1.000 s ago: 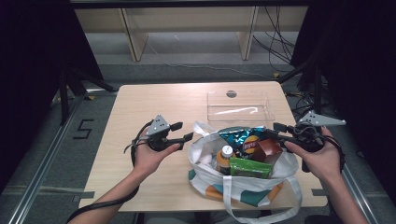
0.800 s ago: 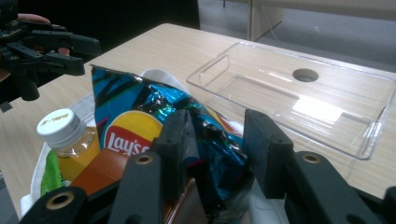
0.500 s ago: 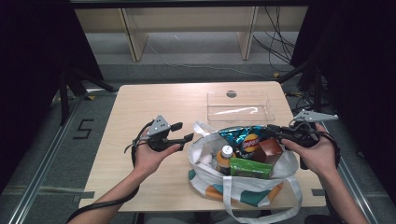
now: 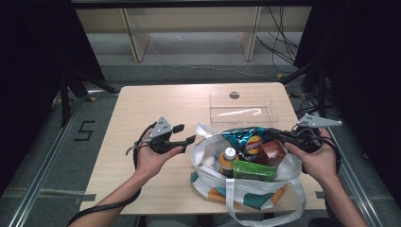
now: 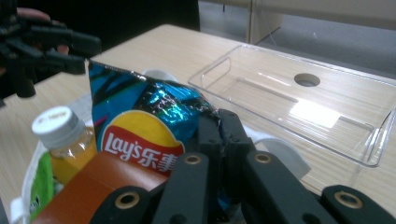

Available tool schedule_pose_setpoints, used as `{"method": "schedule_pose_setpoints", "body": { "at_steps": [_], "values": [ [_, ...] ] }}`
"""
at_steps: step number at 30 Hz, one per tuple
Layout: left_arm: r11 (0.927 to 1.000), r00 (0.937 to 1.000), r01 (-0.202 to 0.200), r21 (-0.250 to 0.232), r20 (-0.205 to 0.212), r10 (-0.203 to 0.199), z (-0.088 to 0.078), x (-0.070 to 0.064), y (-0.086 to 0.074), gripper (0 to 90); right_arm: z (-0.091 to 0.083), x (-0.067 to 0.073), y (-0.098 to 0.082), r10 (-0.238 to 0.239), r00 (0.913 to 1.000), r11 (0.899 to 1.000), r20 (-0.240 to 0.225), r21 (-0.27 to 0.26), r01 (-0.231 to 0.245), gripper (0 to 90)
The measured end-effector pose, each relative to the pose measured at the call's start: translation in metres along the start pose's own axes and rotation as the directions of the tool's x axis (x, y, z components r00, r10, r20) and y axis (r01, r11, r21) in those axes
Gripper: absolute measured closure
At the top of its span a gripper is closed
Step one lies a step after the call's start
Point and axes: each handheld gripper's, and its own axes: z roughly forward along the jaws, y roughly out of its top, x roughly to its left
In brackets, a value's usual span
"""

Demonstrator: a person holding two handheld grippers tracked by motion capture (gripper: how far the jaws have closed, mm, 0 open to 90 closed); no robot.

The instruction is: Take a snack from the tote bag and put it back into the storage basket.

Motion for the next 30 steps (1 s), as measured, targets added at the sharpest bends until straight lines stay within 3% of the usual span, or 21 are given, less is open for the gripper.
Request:
{"method": "schedule_pose_setpoints", "body": {
  "at_steps": [1,7,8,10,11,15,16,17,20,22,28,30],
  "values": [
    [1.0000,1.0000,-0.001,0.000,0.000,0.001,0.000,0.000,0.000,36.1,0.000,0.004,0.000,0.028,0.9996,0.999,0.006,-0.019,-0.028,89.6],
    [1.0000,1.0000,0.001,0.002,-0.003,-0.001,0.000,0.000,-0.001,36.1,-0.002,0.010,0.002,-0.009,0.9999,0.999,0.005,-0.039,0.009,90.0],
    [1.0000,1.0000,0.001,-0.001,-0.002,-0.001,0.001,0.000,-0.001,36.1,-0.003,0.011,0.003,-0.033,0.9994,0.997,0.008,-0.067,0.034,90.0],
    [1.0000,1.0000,-0.003,0.007,-0.009,0.003,0.000,0.000,-0.001,36.2,-0.005,0.011,0.004,-0.037,0.9992,0.996,0.013,-0.077,0.038,90.0],
    [1.0000,1.0000,-0.003,0.007,-0.009,0.003,0.000,0.000,-0.001,36.2,-0.006,0.013,0.005,-0.021,0.9997,0.995,0.010,-0.098,0.022,90.0],
    [0.9999,1.0000,-0.006,0.009,-0.008,0.006,0.001,0.000,-0.001,36.1,-0.009,0.013,0.008,-0.036,0.9993,0.992,0.007,-0.119,0.036,90.0],
    [0.9999,0.9999,-0.006,0.010,-0.008,0.006,0.001,0.000,-0.001,36.2,-0.011,0.016,0.008,-0.006,0.9999,0.993,0.010,-0.117,0.007,90.0],
    [0.9999,0.9999,-0.004,0.011,-0.011,0.004,0.001,0.000,-0.001,36.1,-0.012,0.016,0.009,-0.021,0.9998,0.989,0.008,-0.145,0.021,90.0],
    [0.9999,0.9999,-0.005,0.011,-0.012,0.005,0.001,0.000,-0.001,36.1,-0.014,0.017,0.011,-0.019,0.9997,0.986,0.015,-0.163,0.021,90.0],
    [0.9999,0.9999,-0.003,0.011,-0.012,0.003,0.001,0.000,-0.002,36.1,-0.016,0.019,0.013,-0.007,0.9999,0.983,-0.008,-0.182,0.005,90.0],
    [1.0000,1.0000,-0.004,0.006,-0.005,0.004,0.002,0.000,-0.002,36.1,-0.026,0.023,0.024,-0.033,0.9994,0.974,0.012,-0.226,0.035,90.0],
    [1.0000,1.0000,-0.005,0.007,-0.004,0.005,0.002,0.000,-0.002,36.1,-0.027,0.025,0.025,-0.017,0.9997,0.973,0.017,-0.232,0.020,90.0]
  ]
}}
